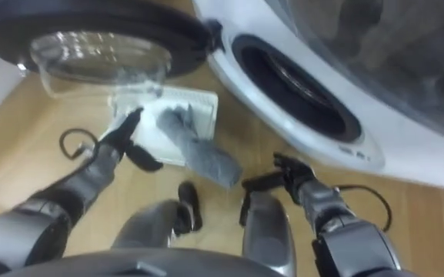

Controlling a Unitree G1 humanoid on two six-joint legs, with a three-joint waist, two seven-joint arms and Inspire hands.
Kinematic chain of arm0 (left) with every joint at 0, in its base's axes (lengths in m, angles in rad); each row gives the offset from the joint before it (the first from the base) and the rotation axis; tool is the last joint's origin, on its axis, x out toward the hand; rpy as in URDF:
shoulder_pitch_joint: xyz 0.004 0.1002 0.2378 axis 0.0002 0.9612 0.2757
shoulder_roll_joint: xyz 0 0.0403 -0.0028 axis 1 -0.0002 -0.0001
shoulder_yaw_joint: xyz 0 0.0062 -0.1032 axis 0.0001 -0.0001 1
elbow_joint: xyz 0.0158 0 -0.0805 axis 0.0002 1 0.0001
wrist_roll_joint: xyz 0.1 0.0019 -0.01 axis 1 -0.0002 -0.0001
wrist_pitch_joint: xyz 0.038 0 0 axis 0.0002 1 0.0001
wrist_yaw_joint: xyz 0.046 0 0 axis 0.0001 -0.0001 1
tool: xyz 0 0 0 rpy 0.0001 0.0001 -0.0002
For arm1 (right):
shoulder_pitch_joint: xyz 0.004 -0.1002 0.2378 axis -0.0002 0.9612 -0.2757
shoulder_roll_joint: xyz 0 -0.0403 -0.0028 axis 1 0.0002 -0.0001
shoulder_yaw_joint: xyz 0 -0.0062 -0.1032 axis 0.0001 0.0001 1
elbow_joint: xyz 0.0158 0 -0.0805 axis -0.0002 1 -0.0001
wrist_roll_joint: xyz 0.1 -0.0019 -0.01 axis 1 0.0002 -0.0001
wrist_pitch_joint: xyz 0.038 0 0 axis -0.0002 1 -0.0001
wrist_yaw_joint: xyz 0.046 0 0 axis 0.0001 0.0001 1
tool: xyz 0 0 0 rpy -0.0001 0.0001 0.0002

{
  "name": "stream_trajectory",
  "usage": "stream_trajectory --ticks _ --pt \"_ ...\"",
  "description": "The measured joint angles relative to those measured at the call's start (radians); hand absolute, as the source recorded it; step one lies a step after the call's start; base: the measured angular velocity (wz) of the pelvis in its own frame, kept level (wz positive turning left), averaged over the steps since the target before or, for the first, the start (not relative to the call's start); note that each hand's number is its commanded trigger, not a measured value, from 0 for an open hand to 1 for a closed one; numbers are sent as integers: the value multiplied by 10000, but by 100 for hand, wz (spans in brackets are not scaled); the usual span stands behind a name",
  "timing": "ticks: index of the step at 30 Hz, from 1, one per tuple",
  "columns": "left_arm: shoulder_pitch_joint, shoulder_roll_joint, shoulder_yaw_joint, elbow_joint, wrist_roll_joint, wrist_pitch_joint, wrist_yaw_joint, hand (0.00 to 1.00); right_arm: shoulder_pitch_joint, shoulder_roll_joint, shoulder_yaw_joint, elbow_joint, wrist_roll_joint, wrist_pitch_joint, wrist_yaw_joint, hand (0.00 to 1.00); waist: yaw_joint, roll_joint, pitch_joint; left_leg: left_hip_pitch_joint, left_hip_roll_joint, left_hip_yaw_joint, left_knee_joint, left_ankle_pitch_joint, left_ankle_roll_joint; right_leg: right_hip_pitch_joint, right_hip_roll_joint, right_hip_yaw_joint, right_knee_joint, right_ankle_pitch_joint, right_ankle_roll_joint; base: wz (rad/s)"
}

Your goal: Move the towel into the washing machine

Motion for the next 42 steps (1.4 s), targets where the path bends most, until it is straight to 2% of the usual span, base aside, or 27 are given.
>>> stream_trajectory --ticks 3,4,6,7,8,11,14,17,19,21,23,27,29,32,34,35,37,42 --pt "-255 7 -400 -29 320 -23 221 0 -118 54 285 -344 14 -97 -188 0 -46 9 25 -1107 100 4 754 -44 62 -954 5 82 458 -88 -130 0" --pt "-354 -5 -623 -43 548 -32 310 0 -199 65 283 -540 57 -135 -256 0 -50 6 30 -1564 147 3 1080 -104 146 -1423 -2 140 788 -127 -162 -4" --pt "-482 8 -952 -102 1064 -75 466 0 -299 56 312 -720 154 -206 -273 0 -114 -9 41 -2259 269 5 1728 -379 169 -2157 -51 168 1470 -394 -218 -2" --pt "-632 8 -1169 -78 1359 -134 633 0 -387 18 476 -781 409 -339 -275 0 -186 -24 66 -2740 273 -3 2273 -591 236 -2653 -130 172 2045 -635 -276 7" --pt "-802 -2 -1401 -73 1486 -164 789 0 -454 -33 589 -806 689 -461 -302 0 -235 -28 126 -3223 294 -25 2815 -750 274 -3144 -176 215 2617 -801 -294 6" --pt "-1017 21 -1577 -70 1861 -192 1196 0 -676 -116 607 -857 1281 -700 -272 0 -354 -76 160 -4087 472 -28 3937 -1146 305 -4036 -171 387 3657 -1141 -279 -9" --pt "-1343 182 -1829 -3 2103 -236 1716 0 -919 -287 826 -1062 2283 -990 -240 0 -526 -77 174 -5172 841 -8 5089 -1441 285 -5142 7 655 4583 -1267 -313 -23" --pt "-1587 485 -2333 -5 2110 -255 1897 0 -1219 -393 940 -1118 3187 -1239 -82 0 -719 -74 176 -5972 996 16 5730 -1522 295 -6010 60 769 5209 -1283 -353 -13" --pt "-1784 640 -2770 0 2115 -265 1899 0 -1439 -404 951 -1027 3441 -1333 -20 0 -785 -77 179 -6423 1034 -5 6185 -1632 292 -6487 175 832 5638 -1334 -439 -7" --pt "-1972 678 -3095 1 2104 -282 1901 0 -1514 -412 967 -1043 3741 -1442 6 0 -843 -77 181 -6775 1105 -45 6572 -1735 282 -6834 166 813 6027 -1443 -521 -2" --pt "-2124 843 -3354 2 2066 -481 1927 0 -1518 -379 1129 -1241 4256 -1532 104 0 -1044 -95 191 -7195 1188 -157 7096 -1917 248 -7208 164 781 6538 -1631 -596 2" --pt "-2234 1001 -3373 1 2066 -646 2234 0 -1551 -362 1397 -1544 4660 -1721 204 0 -1289 -178 224 -7719 1328 -296 7684 -2137 183 -7707 156 697 7058 -1810 -730 -6" --pt "-2288 1063 -3543 2 2066 -663 2471 0 -1657 -362 1547 -1603 4866 -1749 270 0 -1354 -220 220 -8049 1461 -412 8046 -2278 132 -7970 182 590 7328 -1900 -819 -8" --pt "-2344 1184 -3705 1 2076 -674 2615 0 -1788 -283 1621 -1624 4890 -1753 328 0 -1554 -244 218 -8344 1513 -578 8337 -2408 77 -8158 182 444 7539 -2016 -913 -3" --pt "-2380 1256 -3749 -6 2114 -705 2705 0 -1815 -264 1706 -1656 5076 -1772 417 0 -1583 -350 210 -8415 1586 -577 8443 -2493 59 -8244 220 438 7614 -2062 -946 -10" --pt "-2381 1312 -3847 -19 2131 -704 2813 37 -1819 -267 1833 -1663 5289 -1794 498 0 -1583 -370 203 -8467 1638 -583 8502 -2539 70 -8286 281 435 7626 -2076 -947 -13" --pt "-2436 1332 -4067 -25 2134 -704 2841 100 -1821 -293 1967 -1692 5532 -1832 592 0 -1633 -376 199 -8540 1638 -588 8510 -2552 93 -8370 325 459 7624 -2083 -936 -7" --pt "-2449 1345 -4482 -4 2060 -703 2782 100 -1816 -311 2252 -1788 5663 -1855 838 0 -1838 -441 204 -8584 1616 -600 8596 -2664 83 -8387 332 459 7694 -2174 -926 -1"
